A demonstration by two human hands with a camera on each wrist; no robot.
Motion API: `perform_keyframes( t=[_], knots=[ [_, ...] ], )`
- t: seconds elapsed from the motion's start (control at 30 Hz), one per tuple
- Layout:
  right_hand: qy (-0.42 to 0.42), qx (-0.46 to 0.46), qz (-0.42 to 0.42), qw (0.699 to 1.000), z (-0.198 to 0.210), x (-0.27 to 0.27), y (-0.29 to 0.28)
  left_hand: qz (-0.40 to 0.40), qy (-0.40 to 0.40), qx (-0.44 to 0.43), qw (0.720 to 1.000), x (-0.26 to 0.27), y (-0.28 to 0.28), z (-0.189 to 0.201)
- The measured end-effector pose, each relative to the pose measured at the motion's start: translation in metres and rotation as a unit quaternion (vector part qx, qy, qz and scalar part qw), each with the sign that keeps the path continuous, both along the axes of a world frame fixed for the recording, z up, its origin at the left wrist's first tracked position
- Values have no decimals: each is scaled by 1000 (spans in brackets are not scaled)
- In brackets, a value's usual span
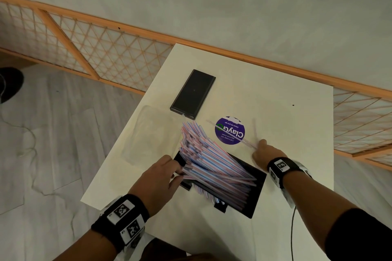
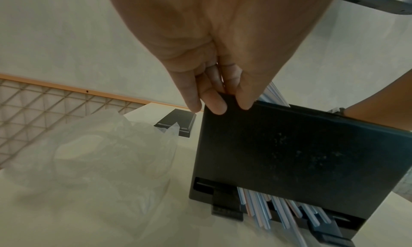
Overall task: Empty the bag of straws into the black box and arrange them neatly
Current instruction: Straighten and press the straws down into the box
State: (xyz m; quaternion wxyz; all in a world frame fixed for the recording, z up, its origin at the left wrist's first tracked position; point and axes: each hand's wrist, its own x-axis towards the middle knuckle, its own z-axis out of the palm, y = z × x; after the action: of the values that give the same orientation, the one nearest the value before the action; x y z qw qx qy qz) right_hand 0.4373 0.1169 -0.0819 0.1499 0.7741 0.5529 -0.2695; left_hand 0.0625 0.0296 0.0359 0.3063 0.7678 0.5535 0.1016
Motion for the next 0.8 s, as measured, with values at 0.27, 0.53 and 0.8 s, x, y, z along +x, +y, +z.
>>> perform_keyframes(
  t=[0.27, 0.53, 0.8],
  knots=[
    [16, 17, 3, 1000, 20, -1, 18, -7, -10, -5, 1000, -3, 1, -3],
    [71, 45, 155, 984, 12, -33, 36, 7, -12, -6, 1000, -1, 0, -3],
    [28, -21, 129, 991, 9, -36, 34, 11, 10, 10, 1000, -1, -1, -6]
  ],
)
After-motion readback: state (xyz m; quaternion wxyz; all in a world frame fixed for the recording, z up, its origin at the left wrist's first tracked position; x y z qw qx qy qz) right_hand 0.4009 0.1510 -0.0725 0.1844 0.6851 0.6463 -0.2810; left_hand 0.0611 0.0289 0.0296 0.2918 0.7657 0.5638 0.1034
